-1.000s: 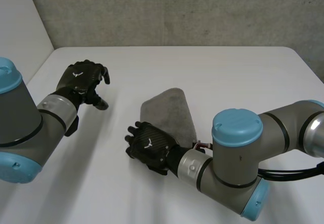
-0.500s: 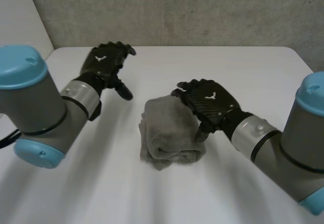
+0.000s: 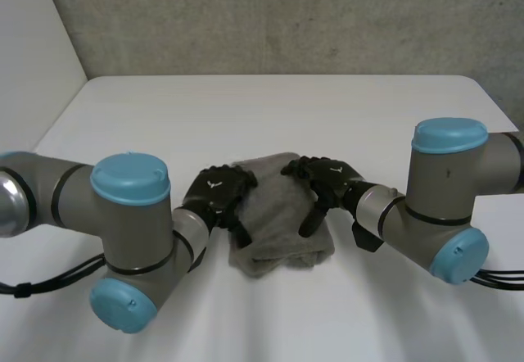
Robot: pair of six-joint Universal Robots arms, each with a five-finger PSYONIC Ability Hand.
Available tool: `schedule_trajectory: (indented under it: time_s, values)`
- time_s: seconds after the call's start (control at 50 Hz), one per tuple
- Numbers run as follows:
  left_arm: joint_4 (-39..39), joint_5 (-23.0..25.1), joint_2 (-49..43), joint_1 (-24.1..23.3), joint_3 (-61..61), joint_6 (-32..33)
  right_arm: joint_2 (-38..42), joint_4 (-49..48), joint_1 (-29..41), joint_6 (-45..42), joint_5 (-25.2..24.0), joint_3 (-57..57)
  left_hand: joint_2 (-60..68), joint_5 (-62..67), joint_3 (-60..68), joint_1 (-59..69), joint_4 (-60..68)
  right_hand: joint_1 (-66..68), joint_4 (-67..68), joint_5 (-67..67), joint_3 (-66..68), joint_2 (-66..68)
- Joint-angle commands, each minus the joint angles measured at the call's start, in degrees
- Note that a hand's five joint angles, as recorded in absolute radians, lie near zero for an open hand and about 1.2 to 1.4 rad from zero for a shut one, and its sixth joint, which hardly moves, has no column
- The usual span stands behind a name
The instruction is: Fold the towel.
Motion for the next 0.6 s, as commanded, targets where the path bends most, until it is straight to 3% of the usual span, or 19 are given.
schedule_trajectory:
  time_s: [0.02,0.22,0.46,0.56,0.6]
  values:
    - [0.41,-1.34,-3.01,0.53,0.02,2.40,1.34,-0.18,0.42,-0.45,0.26,-0.15,-2.26,-0.54,-2.91,-2.43,-3.36,-3.46,-4.37,-3.31,-2.41,-3.49]
    - [0.32,-2.92,-3.01,2.20,0.55,5.92,0.64,-0.18,1.74,-3.52,1.58,0.38,-2.26,-0.54,-2.91,-2.43,-3.36,-3.46,-4.37,-3.31,-2.41,-3.49]
    - [-0.21,-2.92,8.94,1.41,-0.15,5.04,-14.56,-0.71,-0.72,-3.43,1.93,5.21,-4.62,-2.89,-2.91,-4.78,-3.36,-3.46,-4.37,-3.31,-2.41,-3.49]
    - [-0.12,-3.01,12.81,2.02,0.99,5.13,-19.22,-0.71,-2.56,-3.61,7.65,5.65,-4.96,-3.23,-2.91,-5.12,-3.36,-3.46,-4.37,-3.31,-2.41,-3.49]
    - [-0.64,-3.45,14.56,3.07,3.18,4.78,-21.58,-0.71,-3.35,-3.79,14.29,5.65,-4.79,-3.06,-2.91,-4.95,-3.36,-3.46,-4.37,-3.31,-2.41,-3.49]
